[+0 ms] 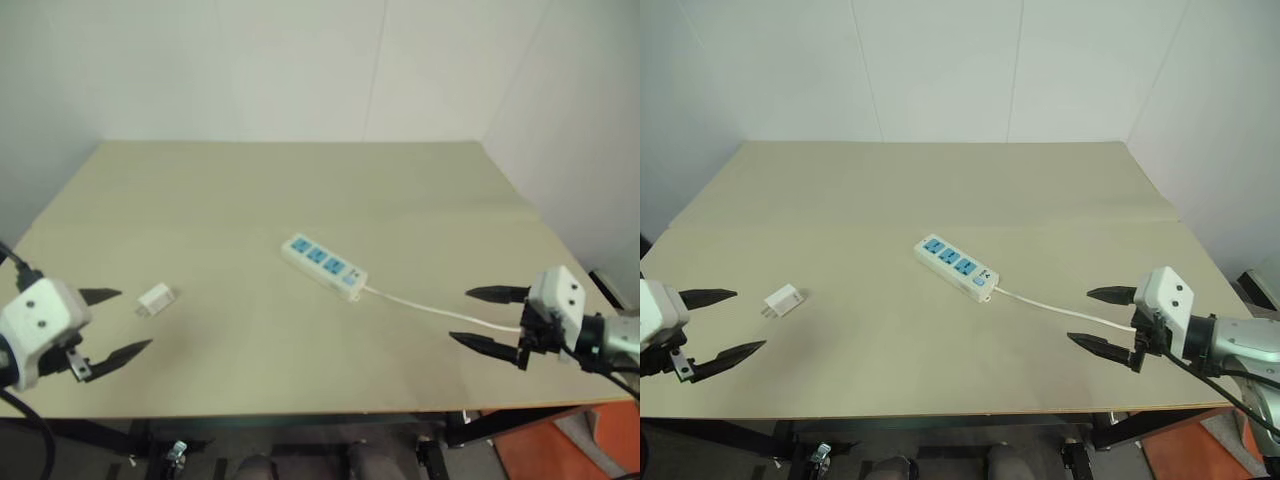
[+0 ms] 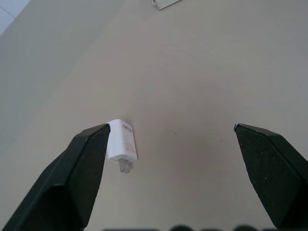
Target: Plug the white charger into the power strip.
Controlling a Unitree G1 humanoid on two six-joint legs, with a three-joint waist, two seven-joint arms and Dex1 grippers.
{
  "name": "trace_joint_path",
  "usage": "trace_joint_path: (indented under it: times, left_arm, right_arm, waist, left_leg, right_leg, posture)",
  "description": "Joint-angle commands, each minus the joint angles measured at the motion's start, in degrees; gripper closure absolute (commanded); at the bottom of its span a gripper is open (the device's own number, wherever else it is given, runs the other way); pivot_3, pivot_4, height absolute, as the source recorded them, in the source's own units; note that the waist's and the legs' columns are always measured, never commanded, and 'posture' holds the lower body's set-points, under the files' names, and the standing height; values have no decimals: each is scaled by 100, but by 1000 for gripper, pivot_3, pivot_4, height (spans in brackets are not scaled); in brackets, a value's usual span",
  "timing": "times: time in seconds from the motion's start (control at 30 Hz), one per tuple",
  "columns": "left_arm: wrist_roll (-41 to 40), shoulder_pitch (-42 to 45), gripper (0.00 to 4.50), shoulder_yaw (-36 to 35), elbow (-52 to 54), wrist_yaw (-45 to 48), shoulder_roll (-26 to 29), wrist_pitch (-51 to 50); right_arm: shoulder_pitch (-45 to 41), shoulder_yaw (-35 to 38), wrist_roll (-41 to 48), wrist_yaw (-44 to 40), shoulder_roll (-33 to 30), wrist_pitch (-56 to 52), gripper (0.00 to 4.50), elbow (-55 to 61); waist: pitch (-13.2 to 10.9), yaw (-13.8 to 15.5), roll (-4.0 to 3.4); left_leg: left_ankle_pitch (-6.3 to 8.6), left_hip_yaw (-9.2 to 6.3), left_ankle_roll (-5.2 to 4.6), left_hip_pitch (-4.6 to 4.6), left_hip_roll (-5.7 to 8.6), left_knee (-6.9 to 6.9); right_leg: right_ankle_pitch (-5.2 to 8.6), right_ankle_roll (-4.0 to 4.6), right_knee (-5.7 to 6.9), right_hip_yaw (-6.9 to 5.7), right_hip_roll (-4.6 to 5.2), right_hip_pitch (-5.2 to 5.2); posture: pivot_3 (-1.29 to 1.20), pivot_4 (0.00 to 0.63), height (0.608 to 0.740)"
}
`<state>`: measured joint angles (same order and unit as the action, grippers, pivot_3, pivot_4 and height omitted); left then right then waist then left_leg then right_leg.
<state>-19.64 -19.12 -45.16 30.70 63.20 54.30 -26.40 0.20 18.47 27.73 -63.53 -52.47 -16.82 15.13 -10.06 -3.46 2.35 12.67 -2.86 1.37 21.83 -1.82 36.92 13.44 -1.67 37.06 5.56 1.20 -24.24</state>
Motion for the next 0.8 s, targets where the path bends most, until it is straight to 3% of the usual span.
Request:
trace_joint_path:
  times: [0.03, 0.3, 0.6, 0.8]
  left_arm:
    - [-36, 13, 0, -87, 63, -37, 13, 119]
    - [-114, 188, 0, 86, -52, -32, 27, 255]
    - [-581, 1303, 0, 1013, -314, -98, 7, 448]
    - [-659, 1894, 0, 1709, -576, -111, -40, 574]
  right_arm:
    - [-116, 20, -31, 23, -3, 165, 22, 70]
    - [-210, -40, -3, 147, 202, 165, 22, 126]
    - [-1640, -844, -411, 2015, 1936, -64, 22, -376]
    - [-2267, -1572, -893, 2546, 3010, 340, 22, -1129]
  waist:
    - [0, -1, 0]
    - [0, 0, 0]
    - [-1, -51, -2]
    - [-2, -55, -4]
  left_leg:
    - [0, 0, 0, 0, 0, 0]
    - [0, 0, 0, 0, 0, 0]
    - [0, -2, 0, -3, -1, -3]
    - [1, -5, 2, 13, -1, -4]
  right_leg:
    - [0, 0, 0, 0, 0, 0]
    - [0, 0, 0, 0, 0, 1]
    - [-5, 0, 4, 1, -4, 0]
    - [-9, 5, 4, 1, -4, -11]
  posture:
    - [0, 150, 740]
    - [0, 150, 740]
    - [0, 150, 740]
    - [0, 150, 740]
